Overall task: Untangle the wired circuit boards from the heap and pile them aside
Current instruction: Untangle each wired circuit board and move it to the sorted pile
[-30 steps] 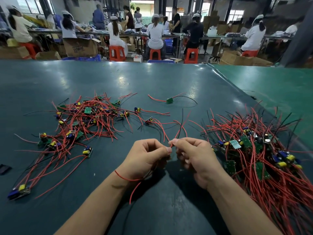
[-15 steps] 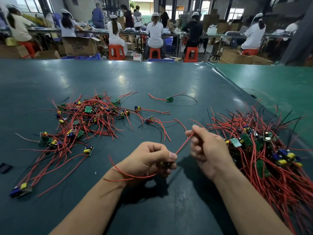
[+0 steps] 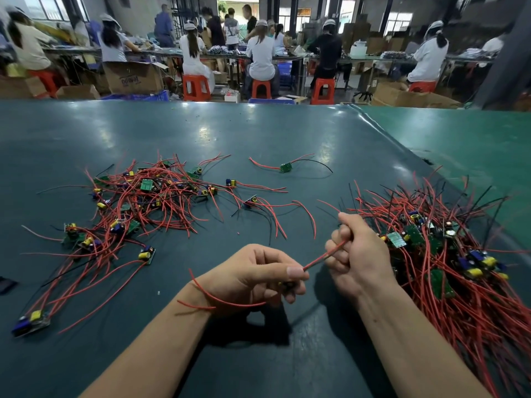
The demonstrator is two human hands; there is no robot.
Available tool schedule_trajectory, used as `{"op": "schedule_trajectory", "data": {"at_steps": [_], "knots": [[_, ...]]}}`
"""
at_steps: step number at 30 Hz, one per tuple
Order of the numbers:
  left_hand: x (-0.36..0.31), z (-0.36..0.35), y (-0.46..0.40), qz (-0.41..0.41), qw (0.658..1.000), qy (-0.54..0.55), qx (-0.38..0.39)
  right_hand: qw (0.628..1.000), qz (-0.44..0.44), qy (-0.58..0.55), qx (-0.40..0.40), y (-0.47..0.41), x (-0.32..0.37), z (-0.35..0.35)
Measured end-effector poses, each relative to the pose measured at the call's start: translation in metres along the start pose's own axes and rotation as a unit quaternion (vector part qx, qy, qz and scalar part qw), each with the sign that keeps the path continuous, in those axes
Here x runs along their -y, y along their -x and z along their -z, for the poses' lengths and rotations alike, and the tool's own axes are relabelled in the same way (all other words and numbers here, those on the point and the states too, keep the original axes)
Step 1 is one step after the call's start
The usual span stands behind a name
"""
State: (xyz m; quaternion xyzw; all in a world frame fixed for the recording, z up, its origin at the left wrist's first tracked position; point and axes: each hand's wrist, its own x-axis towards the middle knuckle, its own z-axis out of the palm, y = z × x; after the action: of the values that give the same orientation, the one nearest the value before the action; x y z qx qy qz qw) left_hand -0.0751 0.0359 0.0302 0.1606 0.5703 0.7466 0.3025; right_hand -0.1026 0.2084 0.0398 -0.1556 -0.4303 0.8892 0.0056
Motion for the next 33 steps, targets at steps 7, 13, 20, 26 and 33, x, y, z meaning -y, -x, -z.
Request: {"op": "schedule_trajectory", "data": {"at_steps": [7,13,20,26,33], "knots": [[0.001,0.007,0.002,-0.054,0.987,0.148,0.004,0.995,-0.049,-0.084,0.023,-0.008,0.007,0.008],[-0.009,0.008,-0.002,-0.146,0.910,0.360,-0.147,0.943,0.085,0.299,0.119,0.010,-0.022,-0.001],[-0.009,0.005,-0.008,-0.186,0.909,0.292,-0.233,0.884,0.269,0.332,0.191,0.025,-0.044,-0.012],[-0.004,0.001,-0.013,-0.192,0.925,0.194,-0.265,0.965,0.184,0.115,0.147,0.026,-0.031,-0.014],[-0.005,-0.003,-0.015,-0.212,0.905,0.234,-0.286,0.990,0.027,0.106,0.090,0.018,-0.036,-0.015]]}}
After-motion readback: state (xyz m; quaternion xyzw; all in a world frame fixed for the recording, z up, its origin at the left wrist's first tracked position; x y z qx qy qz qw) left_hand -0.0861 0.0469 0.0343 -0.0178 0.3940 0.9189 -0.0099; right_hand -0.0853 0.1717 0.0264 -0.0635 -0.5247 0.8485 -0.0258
